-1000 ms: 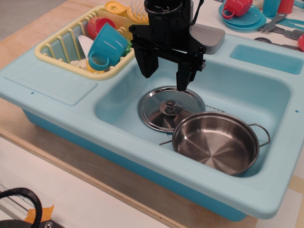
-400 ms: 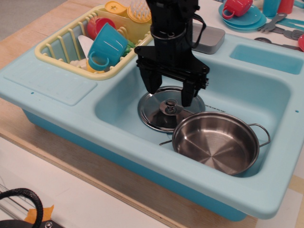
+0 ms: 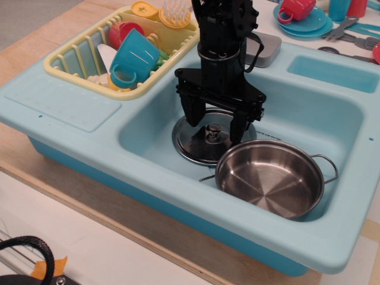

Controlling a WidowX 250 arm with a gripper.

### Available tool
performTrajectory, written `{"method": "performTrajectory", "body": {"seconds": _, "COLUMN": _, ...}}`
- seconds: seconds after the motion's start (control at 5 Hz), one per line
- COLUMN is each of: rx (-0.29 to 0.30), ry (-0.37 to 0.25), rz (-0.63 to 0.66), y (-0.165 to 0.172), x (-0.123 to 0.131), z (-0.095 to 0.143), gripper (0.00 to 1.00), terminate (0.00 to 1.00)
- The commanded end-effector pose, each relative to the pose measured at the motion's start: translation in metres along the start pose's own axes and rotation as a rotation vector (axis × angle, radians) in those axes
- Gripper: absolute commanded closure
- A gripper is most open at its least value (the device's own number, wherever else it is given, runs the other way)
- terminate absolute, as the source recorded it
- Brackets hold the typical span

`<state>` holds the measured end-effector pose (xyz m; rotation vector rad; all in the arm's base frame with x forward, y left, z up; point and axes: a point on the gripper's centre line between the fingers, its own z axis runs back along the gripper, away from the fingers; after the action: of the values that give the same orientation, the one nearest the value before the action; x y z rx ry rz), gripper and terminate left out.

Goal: Put lid on pot or pan

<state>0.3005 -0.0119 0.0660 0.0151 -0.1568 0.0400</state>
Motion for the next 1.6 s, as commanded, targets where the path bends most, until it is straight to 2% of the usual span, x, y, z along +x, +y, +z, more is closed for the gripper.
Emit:
{"method": "performTrajectory", "body": {"seconds": 0.0, "rx": -0.014, "ry": -0.034, "rz": 0.01, "y": 0.0, "x": 0.004, "z": -0.001, "gripper": 1.0, "terminate": 0.0}}
{"method": "performTrajectory", "body": {"seconds": 0.6, "rx": -0.031, "ry": -0.024, "rz": 0.025, "y": 0.005, "x": -0.001, "z": -0.001, "gripper": 1.0, "terminate": 0.0}}
{"method": "performTrajectory", "body": {"seconds": 1.0, "rx": 0.04, "ry": -0.074, "rz": -0.013, "y": 0.0, "x": 0.021, "z": 0.04, "gripper": 1.0, "terminate": 0.0}}
{"method": "performTrajectory", "body": {"seconds": 1.4, "rx": 0.041, "ry": -0.19, "rz": 0.017, "y": -0.009, "x": 0.013, "z": 0.078, "gripper": 1.0, "terminate": 0.0}}
